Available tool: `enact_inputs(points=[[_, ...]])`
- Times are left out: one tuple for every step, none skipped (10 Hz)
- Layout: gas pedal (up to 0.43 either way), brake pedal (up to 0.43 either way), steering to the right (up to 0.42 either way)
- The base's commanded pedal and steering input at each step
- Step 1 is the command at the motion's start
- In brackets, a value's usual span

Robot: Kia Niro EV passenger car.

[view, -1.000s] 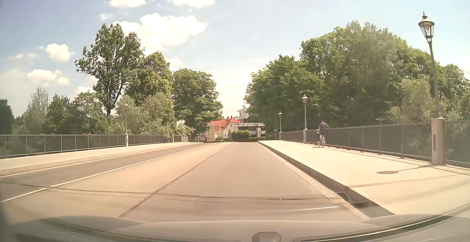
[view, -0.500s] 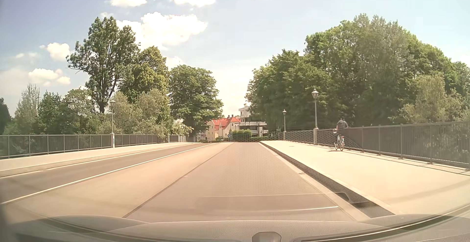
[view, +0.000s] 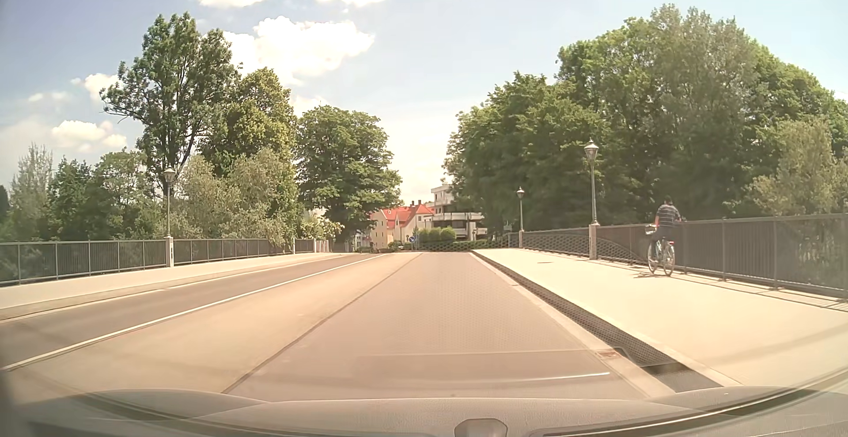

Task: Follow the waypoints while adhering to traffic rules and regulations

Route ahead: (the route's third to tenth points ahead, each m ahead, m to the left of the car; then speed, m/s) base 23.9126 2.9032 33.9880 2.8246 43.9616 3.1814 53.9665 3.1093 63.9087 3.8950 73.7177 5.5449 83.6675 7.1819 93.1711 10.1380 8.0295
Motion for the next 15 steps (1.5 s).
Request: enact_inputs(points=[[0.189,0.0,-0.004],[0.189,0.0,-0.004],[0.189,0.0,-0.004],[0.177,0.0,-0.003],[0.177,0.0,-0.003],[0.177,0.0,-0.003],[0.157,0.0,-0.003],[0.157,0.0,-0.003],[0.15,0.0,-0.003],[0.15,0.0,-0.003],[0.15,0.0,-0.003],[0.15,0.0,-0.003],[0.138,0.0,-0.003],[0.138,0.0,-0.003],[0.138,0.0,-0.003]])
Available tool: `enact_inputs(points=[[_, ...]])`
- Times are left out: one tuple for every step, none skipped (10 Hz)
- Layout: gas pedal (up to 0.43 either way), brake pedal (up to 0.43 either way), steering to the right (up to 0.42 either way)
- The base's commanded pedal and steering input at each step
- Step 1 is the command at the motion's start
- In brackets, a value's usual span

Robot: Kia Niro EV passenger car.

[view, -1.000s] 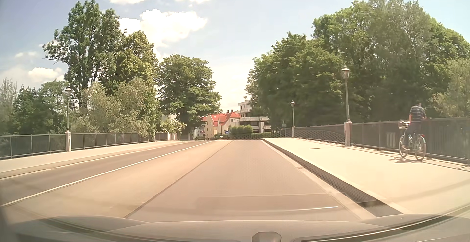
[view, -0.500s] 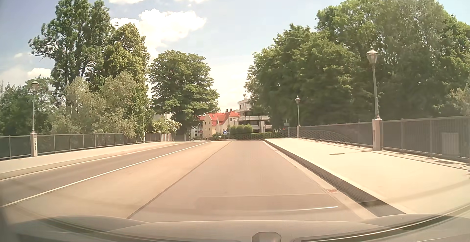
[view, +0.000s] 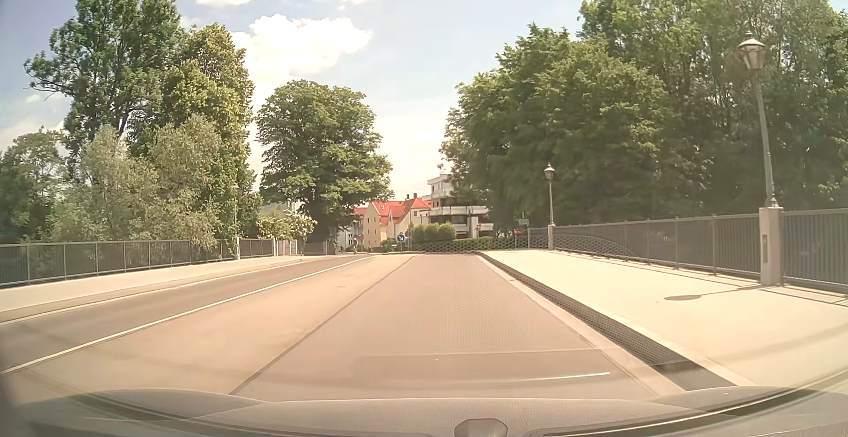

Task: Follow the waypoints while adhering to traffic rules and regulations

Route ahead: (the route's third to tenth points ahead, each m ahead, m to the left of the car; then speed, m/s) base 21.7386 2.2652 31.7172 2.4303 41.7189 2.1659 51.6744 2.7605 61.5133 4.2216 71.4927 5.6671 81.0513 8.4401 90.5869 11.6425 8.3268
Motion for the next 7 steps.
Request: enact_inputs(points=[[0.138,0.0,-0.003],[0.138,0.0,-0.003],[0.138,0.0,-0.003],[0.138,0.0,-0.003],[0.138,0.0,-0.003],[0.138,0.0,-0.003],[0.138,0.0,-0.003]])
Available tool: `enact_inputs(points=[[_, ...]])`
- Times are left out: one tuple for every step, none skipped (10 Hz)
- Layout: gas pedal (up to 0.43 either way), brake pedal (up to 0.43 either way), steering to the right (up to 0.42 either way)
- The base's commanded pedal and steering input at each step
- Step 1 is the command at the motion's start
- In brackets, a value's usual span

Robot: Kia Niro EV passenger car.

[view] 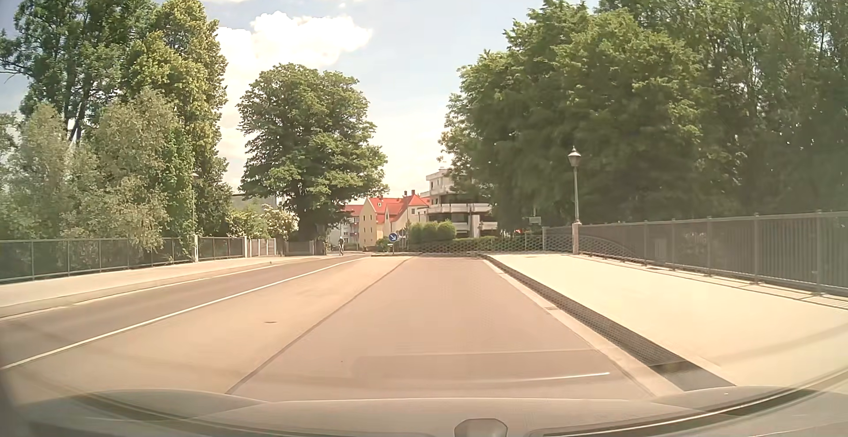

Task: Follow the waypoints while adhering to traffic rules and regulations

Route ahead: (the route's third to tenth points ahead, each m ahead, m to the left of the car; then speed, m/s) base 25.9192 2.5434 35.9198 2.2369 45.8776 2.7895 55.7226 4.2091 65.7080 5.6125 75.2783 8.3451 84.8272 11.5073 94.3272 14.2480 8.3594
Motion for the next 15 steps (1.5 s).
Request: enact_inputs(points=[[0.138,0.0,-0.003],[0.13,0.0,-0.003],[0.13,0.0,-0.003],[0.13,0.0,-0.003],[0.13,0.0,-0.003],[0.13,0.0,-0.003],[0.13,0.0,-0.003],[0.13,0.0,-0.003],[0.13,0.0,-0.004],[0.13,0.0,-0.004],[0.13,0.0,-0.004],[0.118,0.0,-0.005],[0.118,0.0,-0.005],[0.118,0.0,-0.004],[0.118,0.0,-0.004]])
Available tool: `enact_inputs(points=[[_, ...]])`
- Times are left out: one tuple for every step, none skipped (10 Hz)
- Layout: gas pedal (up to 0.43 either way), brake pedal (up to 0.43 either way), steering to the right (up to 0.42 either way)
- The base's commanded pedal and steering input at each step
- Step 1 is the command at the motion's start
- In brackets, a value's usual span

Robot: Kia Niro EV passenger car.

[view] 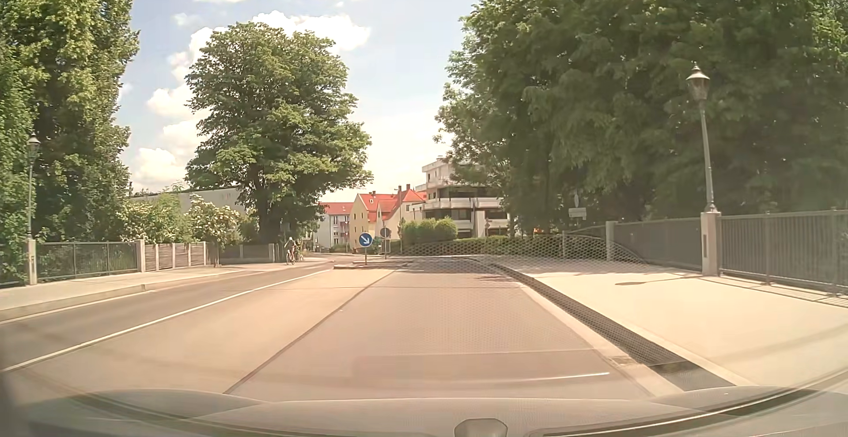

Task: Follow the waypoints while adhering to traffic rules and regulations

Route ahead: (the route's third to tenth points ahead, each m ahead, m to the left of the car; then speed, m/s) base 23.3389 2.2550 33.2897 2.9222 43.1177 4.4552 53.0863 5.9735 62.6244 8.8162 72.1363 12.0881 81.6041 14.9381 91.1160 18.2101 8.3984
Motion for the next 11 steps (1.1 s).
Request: enact_inputs(points=[[0.118,0.0,-0.004],[0.11,0.0,-0.004],[0.098,0.0,-0.004],[0.087,0.0,-0.003],[0.059,0.0,-0.002],[0.039,0.0,-0.002],[0.0,0.0,-0.001],[0.0,0.0,-0.001],[0.0,0.0,0.0],[0.0,0.0,0.0],[0.0,0.0,0.0]])
